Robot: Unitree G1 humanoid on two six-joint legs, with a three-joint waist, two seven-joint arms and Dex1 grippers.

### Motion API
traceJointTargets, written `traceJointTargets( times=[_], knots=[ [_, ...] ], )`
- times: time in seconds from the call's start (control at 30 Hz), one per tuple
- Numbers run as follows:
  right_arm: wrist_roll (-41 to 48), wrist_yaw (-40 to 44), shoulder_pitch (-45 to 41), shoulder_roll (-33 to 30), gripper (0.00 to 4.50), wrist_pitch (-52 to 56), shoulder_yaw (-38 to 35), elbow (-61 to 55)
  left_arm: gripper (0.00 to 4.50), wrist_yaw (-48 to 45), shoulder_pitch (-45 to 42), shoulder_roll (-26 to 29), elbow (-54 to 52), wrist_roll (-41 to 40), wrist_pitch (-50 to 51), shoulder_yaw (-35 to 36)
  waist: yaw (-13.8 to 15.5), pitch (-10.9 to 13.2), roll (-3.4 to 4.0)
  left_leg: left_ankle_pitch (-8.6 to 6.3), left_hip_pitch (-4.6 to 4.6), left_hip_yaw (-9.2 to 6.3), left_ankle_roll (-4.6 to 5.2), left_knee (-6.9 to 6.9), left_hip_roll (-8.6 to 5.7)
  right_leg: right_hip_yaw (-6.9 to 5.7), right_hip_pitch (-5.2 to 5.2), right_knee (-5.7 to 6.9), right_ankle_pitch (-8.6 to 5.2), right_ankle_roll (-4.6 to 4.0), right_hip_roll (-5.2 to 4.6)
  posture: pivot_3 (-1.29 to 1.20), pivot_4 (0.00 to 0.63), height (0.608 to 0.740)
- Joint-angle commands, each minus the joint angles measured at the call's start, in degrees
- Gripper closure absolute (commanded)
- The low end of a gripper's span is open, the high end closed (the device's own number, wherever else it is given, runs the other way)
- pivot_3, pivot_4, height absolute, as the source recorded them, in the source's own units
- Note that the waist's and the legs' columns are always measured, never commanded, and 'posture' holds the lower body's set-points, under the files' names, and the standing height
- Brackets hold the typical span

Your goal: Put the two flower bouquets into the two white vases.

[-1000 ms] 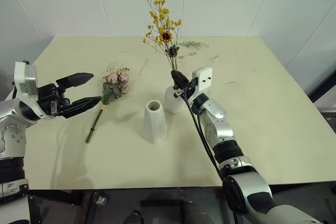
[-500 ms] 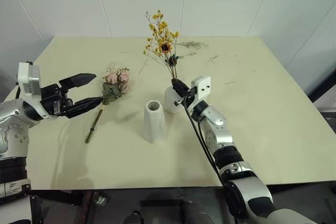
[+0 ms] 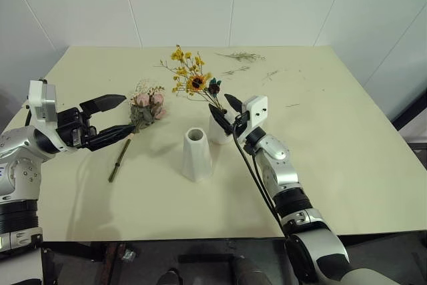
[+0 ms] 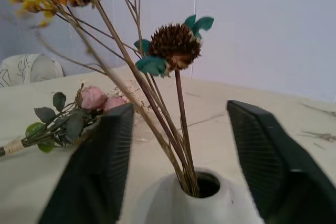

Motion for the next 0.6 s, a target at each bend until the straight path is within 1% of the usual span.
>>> traceJointTargets(
  times=[0.03,0.07,0.23,0.47,0.6],
  knots=[
    [0.8,1.1,0.9,-0.9,0.11,1.4,0.4,-5.0,0.0,0.4,-0.7,0.2,-1.2,-0.3,-0.7,0.8,0.1,0.0,0.0,0.0,0.0,0.0,0.0,0.0,0.0,0.0,0.0,0.0,0.0,0.0,0.0,0.0,0.15,0.74],
    [0.9,1.3,1.2,-1.2,0.05,2.1,0.5,-6.0,0.0,0.5,-0.6,0.1,-1.3,-0.3,-0.7,0.9,0.1,0.0,0.0,0.0,0.0,0.0,0.0,0.0,0.0,0.0,0.0,0.0,0.0,0.0,0.0,0.0,0.15,0.74],
    [1.1,2.5,3.6,-3.6,0.05,6.2,1.0,-12.5,0.0,1.2,-0.1,-0.1,-1.8,-0.3,-0.5,1.0,0.2,0.0,0.0,0.0,-0.01,0.0,0.0,0.0,0.0,0.0,0.0,-0.01,0.0,0.0,0.0,0.0,0.15,0.74],
    [0.8,5.3,8.1,-12.2,0.05,16.9,1.9,-24.7,0.0,4.8,1.2,-0.8,-2.1,1.1,-0.9,0.8,0.4,0.0,-0.01,0.0,-0.01,0.0,0.0,0.0,0.0,0.0,0.0,-0.03,-0.01,-0.02,0.0,0.0,0.15,0.74],
    [1.9,6.6,8.6,-16.0,0.05,22.2,1.4,-29.0,0.0,7.5,0.9,-1.3,-1.6,2.7,-1.4,0.4,0.4,0.0,-0.01,0.0,-0.01,0.02,0.0,0.01,0.0,0.01,0.0,-0.05,-0.02,-0.02,0.0,0.0,0.15,0.74]
  ],
)
